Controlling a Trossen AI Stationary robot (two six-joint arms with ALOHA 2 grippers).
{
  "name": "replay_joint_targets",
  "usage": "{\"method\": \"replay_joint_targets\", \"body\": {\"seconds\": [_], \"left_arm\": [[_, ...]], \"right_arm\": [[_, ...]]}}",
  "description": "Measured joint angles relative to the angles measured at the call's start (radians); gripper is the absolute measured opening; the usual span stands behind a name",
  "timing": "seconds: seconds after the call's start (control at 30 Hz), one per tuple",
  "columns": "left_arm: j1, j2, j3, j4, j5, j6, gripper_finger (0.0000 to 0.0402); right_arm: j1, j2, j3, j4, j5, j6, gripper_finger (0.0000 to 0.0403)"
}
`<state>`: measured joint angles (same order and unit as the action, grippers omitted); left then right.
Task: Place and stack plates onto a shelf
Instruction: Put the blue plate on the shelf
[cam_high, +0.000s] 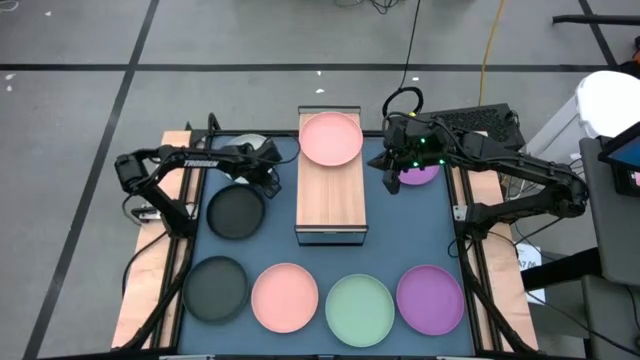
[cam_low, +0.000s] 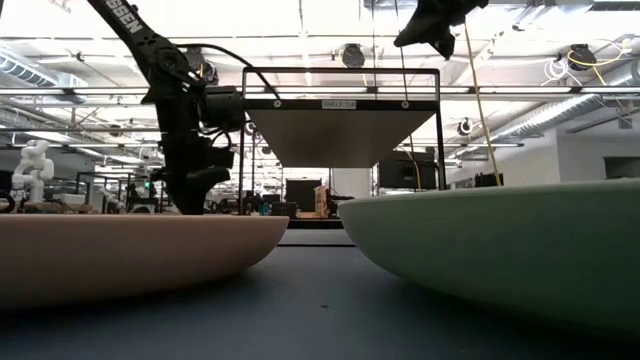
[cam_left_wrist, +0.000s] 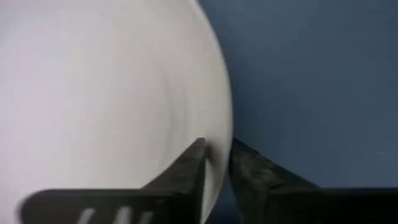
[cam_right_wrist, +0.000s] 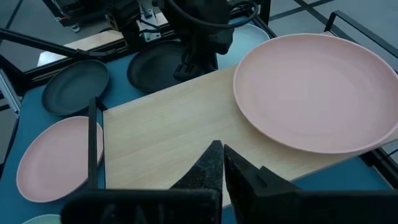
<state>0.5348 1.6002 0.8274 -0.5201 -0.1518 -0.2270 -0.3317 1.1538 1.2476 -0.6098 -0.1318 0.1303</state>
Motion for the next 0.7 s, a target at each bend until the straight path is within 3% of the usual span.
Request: {"method": "replay_joint_targets", "body": {"seconds": [0.13, 0.33, 0.7], "left_arm": [[-0.008, -0.001, 0.02, -0.007, -0.021, 0.028, 0.0013], [-0.028, -0.044, 0.078, -0.033, -0.056, 0.062, 0.001], [-0.028, -0.265, 0.166, -0.188, -0.088, 0.177, 0.001]], "right_arm": [[0.0, 0.0, 0.0, 0.0, 0.0, 0.0, 0.0], [0.0, 0.0, 0.0, 0.0, 0.0, 0.011, 0.0], [0.0, -0.041, 0.0, 0.002, 0.027, 0.042, 0.0]]}}
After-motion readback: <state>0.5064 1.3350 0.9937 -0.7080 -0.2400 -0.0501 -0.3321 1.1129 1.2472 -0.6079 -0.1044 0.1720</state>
